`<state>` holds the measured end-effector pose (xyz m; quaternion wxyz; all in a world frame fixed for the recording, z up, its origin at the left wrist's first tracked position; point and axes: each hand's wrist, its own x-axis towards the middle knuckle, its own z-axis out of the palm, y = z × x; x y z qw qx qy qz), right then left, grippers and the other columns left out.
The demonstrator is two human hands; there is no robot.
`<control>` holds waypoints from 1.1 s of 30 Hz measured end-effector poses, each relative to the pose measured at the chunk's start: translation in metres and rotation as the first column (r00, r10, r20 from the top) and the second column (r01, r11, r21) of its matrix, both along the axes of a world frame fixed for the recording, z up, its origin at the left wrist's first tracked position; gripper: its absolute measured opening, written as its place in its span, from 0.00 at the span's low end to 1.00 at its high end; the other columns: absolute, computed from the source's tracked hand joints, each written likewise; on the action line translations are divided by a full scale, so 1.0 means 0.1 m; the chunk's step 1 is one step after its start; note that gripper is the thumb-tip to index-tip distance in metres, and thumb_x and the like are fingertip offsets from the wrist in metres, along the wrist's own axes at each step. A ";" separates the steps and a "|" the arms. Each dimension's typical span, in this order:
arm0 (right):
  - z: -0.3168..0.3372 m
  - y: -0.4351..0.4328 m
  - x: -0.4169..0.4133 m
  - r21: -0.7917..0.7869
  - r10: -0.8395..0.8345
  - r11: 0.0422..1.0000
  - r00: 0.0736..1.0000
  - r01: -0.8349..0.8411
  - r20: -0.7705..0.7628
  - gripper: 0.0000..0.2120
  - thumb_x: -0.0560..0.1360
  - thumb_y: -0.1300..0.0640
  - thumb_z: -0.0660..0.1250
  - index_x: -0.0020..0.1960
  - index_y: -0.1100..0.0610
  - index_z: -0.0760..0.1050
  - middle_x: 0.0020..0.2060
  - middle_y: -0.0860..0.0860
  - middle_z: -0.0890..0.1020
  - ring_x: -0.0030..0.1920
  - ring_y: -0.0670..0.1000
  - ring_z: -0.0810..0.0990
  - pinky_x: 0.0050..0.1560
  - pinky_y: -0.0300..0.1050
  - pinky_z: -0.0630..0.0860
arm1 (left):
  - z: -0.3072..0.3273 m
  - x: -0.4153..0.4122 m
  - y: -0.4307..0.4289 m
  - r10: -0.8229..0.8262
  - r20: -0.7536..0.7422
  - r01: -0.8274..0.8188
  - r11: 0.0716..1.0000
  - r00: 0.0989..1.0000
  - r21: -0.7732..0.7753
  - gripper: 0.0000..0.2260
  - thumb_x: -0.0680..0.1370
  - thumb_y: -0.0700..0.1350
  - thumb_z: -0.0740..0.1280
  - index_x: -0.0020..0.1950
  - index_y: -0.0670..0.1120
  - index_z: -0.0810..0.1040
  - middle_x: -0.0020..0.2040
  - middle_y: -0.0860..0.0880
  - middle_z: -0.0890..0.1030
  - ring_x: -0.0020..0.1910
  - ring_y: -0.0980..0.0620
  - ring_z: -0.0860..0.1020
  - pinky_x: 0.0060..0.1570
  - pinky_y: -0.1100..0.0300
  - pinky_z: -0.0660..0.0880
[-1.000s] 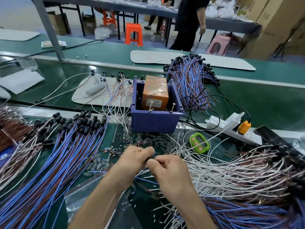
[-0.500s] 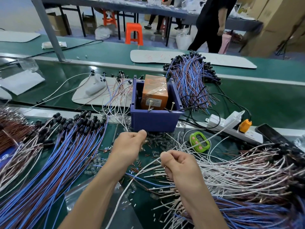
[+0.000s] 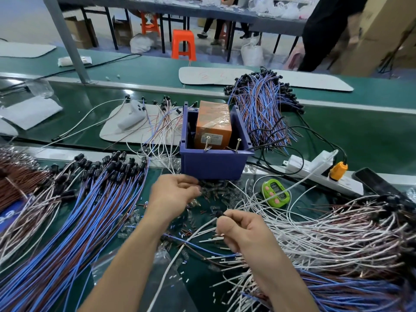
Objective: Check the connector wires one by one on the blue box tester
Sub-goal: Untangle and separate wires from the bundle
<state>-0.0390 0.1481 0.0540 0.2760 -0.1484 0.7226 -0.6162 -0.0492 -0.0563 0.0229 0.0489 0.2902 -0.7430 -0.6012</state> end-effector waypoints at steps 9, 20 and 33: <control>-0.04 -0.10 -0.02 -0.021 -0.007 1.000 0.999 0.008 0.052 0.14 0.79 0.55 0.69 0.38 0.60 0.77 0.25 0.50 0.70 0.27 0.46 0.65 0.30 0.34 0.64 | 0.26 -0.13 -0.81 0.183 0.091 -0.076 0.741 0.979 -0.667 0.07 0.77 0.45 0.74 0.46 0.57 0.87 0.48 0.55 0.88 0.47 0.53 0.83 0.53 0.55 0.81; -0.07 -0.17 -0.06 -0.006 -0.031 0.999 0.996 0.032 0.086 0.14 0.79 0.55 0.69 0.35 0.56 0.79 0.24 0.50 0.70 0.26 0.46 0.64 0.29 0.33 0.63 | 0.07 -0.53 -0.75 -0.018 0.218 0.187 0.591 0.976 -0.785 0.08 0.75 0.54 0.75 0.53 0.56 0.86 0.48 0.49 0.87 0.50 0.45 0.84 0.51 0.56 0.78; -0.12 -0.19 -0.10 -0.037 -0.015 0.999 0.996 0.019 0.088 0.15 0.80 0.55 0.68 0.35 0.54 0.79 0.24 0.50 0.68 0.26 0.46 0.62 0.29 0.33 0.62 | 0.03 -0.52 -0.78 -0.043 0.125 0.127 0.551 0.991 -0.825 0.07 0.78 0.46 0.71 0.52 0.52 0.88 0.50 0.44 0.85 0.49 0.41 0.81 0.48 0.53 0.76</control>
